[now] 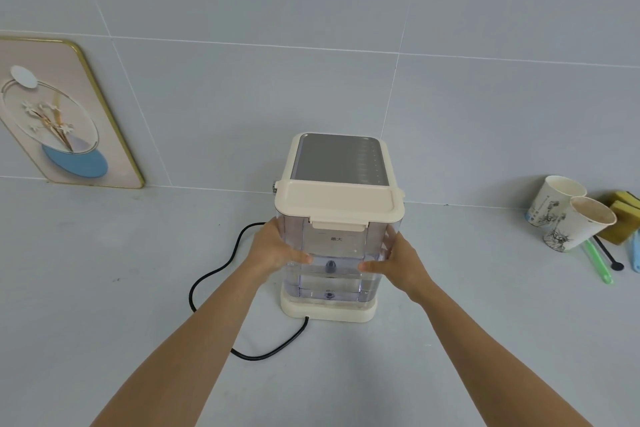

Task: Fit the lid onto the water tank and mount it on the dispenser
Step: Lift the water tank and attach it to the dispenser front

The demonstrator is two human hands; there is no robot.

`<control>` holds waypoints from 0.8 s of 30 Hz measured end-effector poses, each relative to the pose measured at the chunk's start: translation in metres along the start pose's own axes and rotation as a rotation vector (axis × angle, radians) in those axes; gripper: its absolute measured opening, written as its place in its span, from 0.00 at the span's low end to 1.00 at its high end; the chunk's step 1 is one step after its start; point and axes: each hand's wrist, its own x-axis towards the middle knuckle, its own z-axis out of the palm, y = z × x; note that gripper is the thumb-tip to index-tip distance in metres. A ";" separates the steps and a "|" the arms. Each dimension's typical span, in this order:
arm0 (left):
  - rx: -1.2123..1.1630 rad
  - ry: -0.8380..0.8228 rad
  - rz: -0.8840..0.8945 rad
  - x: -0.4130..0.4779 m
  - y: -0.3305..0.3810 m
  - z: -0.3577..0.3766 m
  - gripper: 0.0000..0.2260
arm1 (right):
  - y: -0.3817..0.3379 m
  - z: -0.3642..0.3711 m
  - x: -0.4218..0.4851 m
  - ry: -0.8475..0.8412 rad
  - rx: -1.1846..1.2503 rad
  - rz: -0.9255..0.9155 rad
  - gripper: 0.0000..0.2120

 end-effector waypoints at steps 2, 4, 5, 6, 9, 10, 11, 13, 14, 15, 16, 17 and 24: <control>0.010 -0.003 0.009 0.000 0.000 0.000 0.34 | 0.001 0.000 0.001 0.001 -0.002 0.001 0.44; 0.028 -0.009 0.018 0.000 0.000 0.000 0.34 | 0.001 0.000 0.001 -0.001 -0.012 0.003 0.44; 0.036 -0.013 0.019 0.000 0.000 0.000 0.34 | 0.002 0.000 0.001 -0.003 -0.016 0.004 0.43; 0.042 -0.015 0.021 0.000 -0.001 0.000 0.34 | 0.002 0.000 0.001 -0.004 -0.019 0.007 0.43; 0.071 -0.018 0.026 -0.001 -0.002 0.000 0.34 | 0.003 0.000 0.000 -0.005 -0.023 0.008 0.43; 0.078 -0.017 0.030 0.000 -0.003 0.000 0.33 | 0.003 0.000 0.000 -0.004 -0.023 0.013 0.43; 0.087 -0.018 0.032 -0.001 -0.003 0.000 0.33 | 0.003 0.000 0.000 -0.004 -0.023 0.016 0.44; 0.102 -0.024 0.035 -0.001 -0.004 0.000 0.32 | 0.002 0.000 -0.001 -0.006 -0.023 0.028 0.44; 0.105 -0.029 0.040 -0.002 -0.004 0.000 0.32 | 0.001 0.001 -0.002 -0.007 -0.025 0.036 0.43; 0.112 -0.034 0.046 -0.002 -0.004 -0.001 0.32 | 0.001 0.001 -0.002 -0.007 -0.030 0.043 0.43; 0.122 -0.035 0.053 -0.002 -0.004 -0.001 0.32 | 0.001 0.001 -0.003 -0.008 -0.039 0.049 0.43; 0.139 -0.035 0.055 -0.004 -0.005 0.000 0.31 | 0.000 0.002 -0.004 -0.005 -0.053 0.056 0.44; 0.181 -0.023 0.076 -0.017 -0.005 0.002 0.32 | -0.005 0.000 -0.011 -0.010 -0.085 0.076 0.43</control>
